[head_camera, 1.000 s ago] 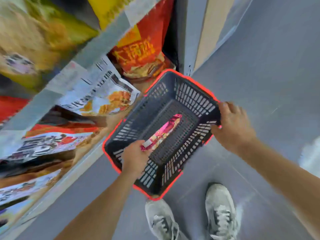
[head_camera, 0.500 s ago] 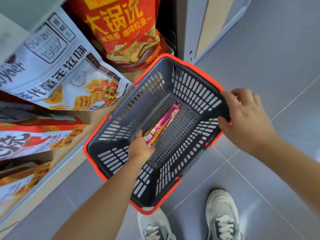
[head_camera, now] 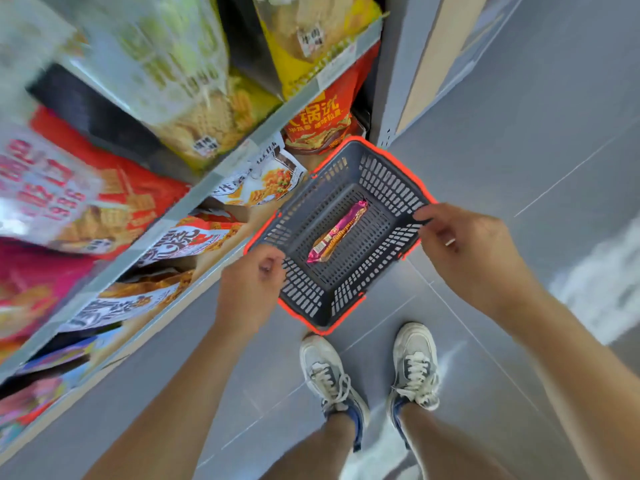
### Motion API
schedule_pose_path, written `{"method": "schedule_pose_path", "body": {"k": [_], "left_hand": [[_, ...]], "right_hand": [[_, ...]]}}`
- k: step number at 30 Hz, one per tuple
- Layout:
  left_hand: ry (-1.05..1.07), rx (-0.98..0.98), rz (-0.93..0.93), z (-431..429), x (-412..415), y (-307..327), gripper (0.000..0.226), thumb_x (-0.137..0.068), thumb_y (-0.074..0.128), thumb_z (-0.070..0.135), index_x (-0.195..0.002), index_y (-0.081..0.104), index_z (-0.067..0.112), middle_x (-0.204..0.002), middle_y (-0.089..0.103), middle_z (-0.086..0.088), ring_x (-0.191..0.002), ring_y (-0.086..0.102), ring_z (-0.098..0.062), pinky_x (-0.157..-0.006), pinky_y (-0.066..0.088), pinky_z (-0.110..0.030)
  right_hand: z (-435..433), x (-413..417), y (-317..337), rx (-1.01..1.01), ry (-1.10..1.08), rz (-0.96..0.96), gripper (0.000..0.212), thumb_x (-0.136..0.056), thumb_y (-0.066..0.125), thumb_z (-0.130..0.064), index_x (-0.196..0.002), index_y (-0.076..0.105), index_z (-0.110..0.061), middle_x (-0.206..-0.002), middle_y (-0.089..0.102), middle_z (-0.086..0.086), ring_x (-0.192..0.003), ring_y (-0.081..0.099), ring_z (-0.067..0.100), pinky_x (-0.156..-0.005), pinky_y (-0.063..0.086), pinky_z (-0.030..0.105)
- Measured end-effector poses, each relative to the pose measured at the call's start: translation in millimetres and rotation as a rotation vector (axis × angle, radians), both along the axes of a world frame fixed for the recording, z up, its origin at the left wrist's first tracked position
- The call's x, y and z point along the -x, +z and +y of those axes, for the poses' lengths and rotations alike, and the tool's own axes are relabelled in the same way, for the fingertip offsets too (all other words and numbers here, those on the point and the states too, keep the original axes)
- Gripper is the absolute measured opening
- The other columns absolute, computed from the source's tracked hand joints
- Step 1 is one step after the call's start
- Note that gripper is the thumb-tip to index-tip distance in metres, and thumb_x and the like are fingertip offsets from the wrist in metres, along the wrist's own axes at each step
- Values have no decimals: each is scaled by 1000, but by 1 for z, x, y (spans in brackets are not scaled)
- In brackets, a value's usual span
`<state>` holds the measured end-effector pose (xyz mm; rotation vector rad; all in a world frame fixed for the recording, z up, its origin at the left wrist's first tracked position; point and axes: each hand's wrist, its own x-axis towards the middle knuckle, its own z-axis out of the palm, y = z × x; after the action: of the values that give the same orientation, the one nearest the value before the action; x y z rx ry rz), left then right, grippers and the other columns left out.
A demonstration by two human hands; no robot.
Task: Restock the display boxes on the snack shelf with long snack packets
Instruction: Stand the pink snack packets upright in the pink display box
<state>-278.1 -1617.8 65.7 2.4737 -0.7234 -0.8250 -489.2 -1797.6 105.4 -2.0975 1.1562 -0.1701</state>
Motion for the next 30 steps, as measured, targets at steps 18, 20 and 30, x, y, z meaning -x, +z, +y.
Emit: {"method": "schedule_pose_path", "body": {"k": [18,20,30], "left_hand": [[121,463,-351,70,47,543,25,-93,61,25,-73,58,40,-73,65,31,-60,62,9,-54,43,-5],[142,508,-444,77,45,581,9,-88,57,33,-80,59,36,-75,64,33,-62,62,6,-56,41,-6],[71,580,-965,97,-37,726,18,-83,61,13,-95,73,17,-79,64,10,-69,54,-4,-68,40,-4]], "right_hand": [[30,-24,502,65,212,-553,21,-90,56,-17,-104,62,-32,-81,65,-18,-67,61,-1,-61,44,7],[30,-30,544,90,238,-638,22,-89,57,-19,-103,62,-36,-81,67,-15,-69,62,6,-65,49,15],[14,-136,729,350,372,-963,20,-91,56,-18,-105,62,-30,-82,63,-15,-71,59,0,-68,48,18]]}}
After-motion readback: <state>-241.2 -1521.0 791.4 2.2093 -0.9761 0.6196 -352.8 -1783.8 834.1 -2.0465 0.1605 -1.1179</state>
